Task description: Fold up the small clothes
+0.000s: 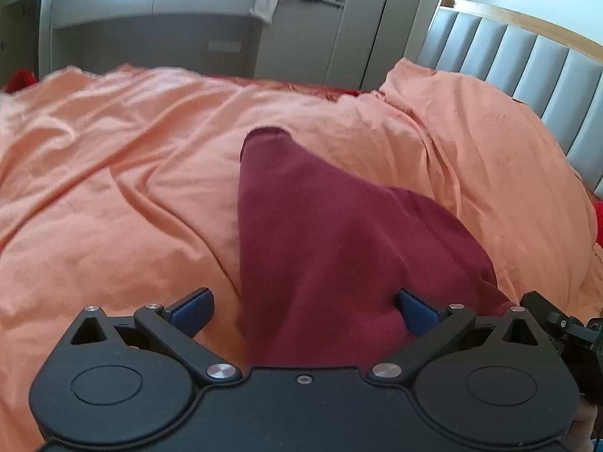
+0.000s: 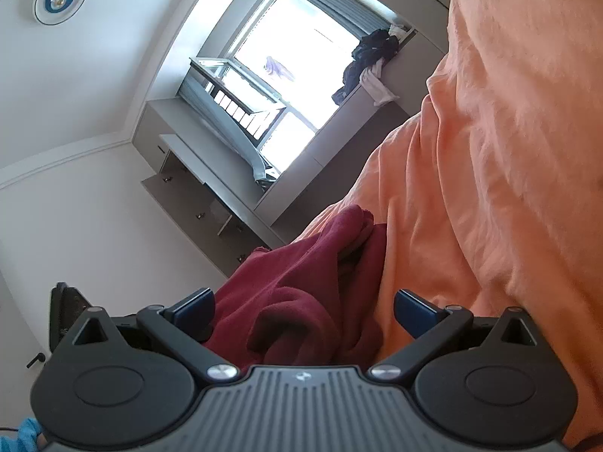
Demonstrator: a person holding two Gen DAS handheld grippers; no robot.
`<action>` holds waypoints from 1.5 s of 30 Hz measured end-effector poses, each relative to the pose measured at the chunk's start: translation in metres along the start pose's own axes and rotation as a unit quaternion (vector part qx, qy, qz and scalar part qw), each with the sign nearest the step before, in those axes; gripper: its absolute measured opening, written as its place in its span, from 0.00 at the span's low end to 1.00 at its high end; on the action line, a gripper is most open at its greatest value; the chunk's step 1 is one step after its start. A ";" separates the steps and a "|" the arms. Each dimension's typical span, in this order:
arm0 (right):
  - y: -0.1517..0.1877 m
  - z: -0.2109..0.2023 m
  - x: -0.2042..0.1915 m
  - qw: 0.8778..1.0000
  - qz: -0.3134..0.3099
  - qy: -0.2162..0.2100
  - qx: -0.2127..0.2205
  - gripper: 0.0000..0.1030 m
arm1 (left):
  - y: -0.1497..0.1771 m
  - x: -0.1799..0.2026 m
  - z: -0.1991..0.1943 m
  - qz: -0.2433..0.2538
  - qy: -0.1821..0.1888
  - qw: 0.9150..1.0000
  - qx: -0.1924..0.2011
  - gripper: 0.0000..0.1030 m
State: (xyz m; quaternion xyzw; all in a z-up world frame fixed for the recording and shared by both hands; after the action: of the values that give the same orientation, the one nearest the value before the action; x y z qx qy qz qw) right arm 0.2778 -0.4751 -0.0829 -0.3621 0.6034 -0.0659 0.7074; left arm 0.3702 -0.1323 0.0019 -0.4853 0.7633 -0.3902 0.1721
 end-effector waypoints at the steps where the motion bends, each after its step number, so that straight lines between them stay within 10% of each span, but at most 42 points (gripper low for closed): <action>1: -0.002 0.002 -0.001 1.000 0.000 0.001 0.001 1.00 | 0.001 -0.003 0.001 -0.005 0.005 1.000 -0.005 1.00; 9: -0.014 0.033 -0.001 1.000 0.016 0.013 0.001 0.99 | 0.014 -0.018 0.000 0.004 0.040 0.999 0.015 1.00; 16: -0.005 0.053 -0.001 0.996 -0.007 0.083 -0.010 0.74 | 0.019 -0.022 0.003 0.017 0.049 0.998 0.027 0.99; 25: 0.025 0.054 -0.046 0.980 -0.133 0.148 0.010 0.65 | 0.021 -0.032 -0.003 0.006 0.061 0.998 0.023 0.95; 32: 0.036 0.046 -0.073 0.962 -0.216 0.169 0.017 0.72 | 0.023 -0.031 -0.003 0.003 0.059 0.998 0.028 0.95; 45: 0.003 0.069 -0.035 0.991 -0.078 0.095 -0.052 0.85 | 0.022 -0.032 0.000 0.006 0.065 0.998 0.028 0.99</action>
State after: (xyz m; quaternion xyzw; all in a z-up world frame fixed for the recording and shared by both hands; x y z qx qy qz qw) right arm 0.3303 -0.4245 -0.0558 -0.4367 0.6402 -0.1235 0.6199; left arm 0.3721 -0.0996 -0.0185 -0.4495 0.7646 -0.4407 0.1383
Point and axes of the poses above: each gripper's, at about its wrist camera, not at the fingertips, and z roughly the way its jaws point, x to its right, y to its underside, the point moved 3 cm from there along z, roughly the way its jaws point, and after that the axes turned 6 degrees about z, right-handed, at the moved point
